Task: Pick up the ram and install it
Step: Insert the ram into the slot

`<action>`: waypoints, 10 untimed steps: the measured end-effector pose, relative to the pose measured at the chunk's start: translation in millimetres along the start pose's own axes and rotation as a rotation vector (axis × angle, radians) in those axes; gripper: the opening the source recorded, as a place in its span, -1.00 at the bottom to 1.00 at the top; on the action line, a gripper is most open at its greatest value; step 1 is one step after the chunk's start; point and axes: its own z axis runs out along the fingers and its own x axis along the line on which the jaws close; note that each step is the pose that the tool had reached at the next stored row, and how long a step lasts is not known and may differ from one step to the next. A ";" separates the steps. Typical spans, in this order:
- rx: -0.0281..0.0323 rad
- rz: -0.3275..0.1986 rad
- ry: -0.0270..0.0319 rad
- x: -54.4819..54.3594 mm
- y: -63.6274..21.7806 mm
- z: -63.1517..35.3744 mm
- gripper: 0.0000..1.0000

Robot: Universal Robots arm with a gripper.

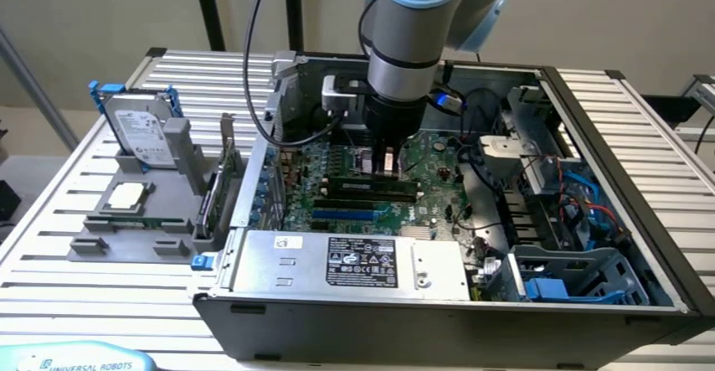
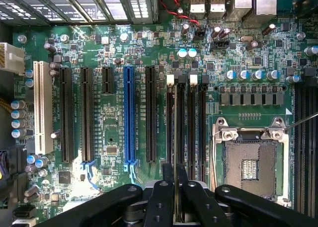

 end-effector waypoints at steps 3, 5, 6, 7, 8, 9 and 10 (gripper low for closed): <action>0.0001 -0.001 0.0000 -0.3 0.0 0.5 -0.73; 0.0002 -0.002 0.0004 -0.4 0.0 0.6 -0.73; 0.0003 -0.003 0.0008 -0.4 0.0 0.6 -0.73; 0.0003 -0.004 0.0011 -0.4 0.0 0.6 -0.73; 0.0003 -0.006 0.0015 -0.4 0.0 0.6 -0.73; 0.0002 -0.007 0.0019 -0.4 -0.1 0.6 -0.73; 0.0002 -0.008 0.0020 -0.4 -0.1 0.6 -0.73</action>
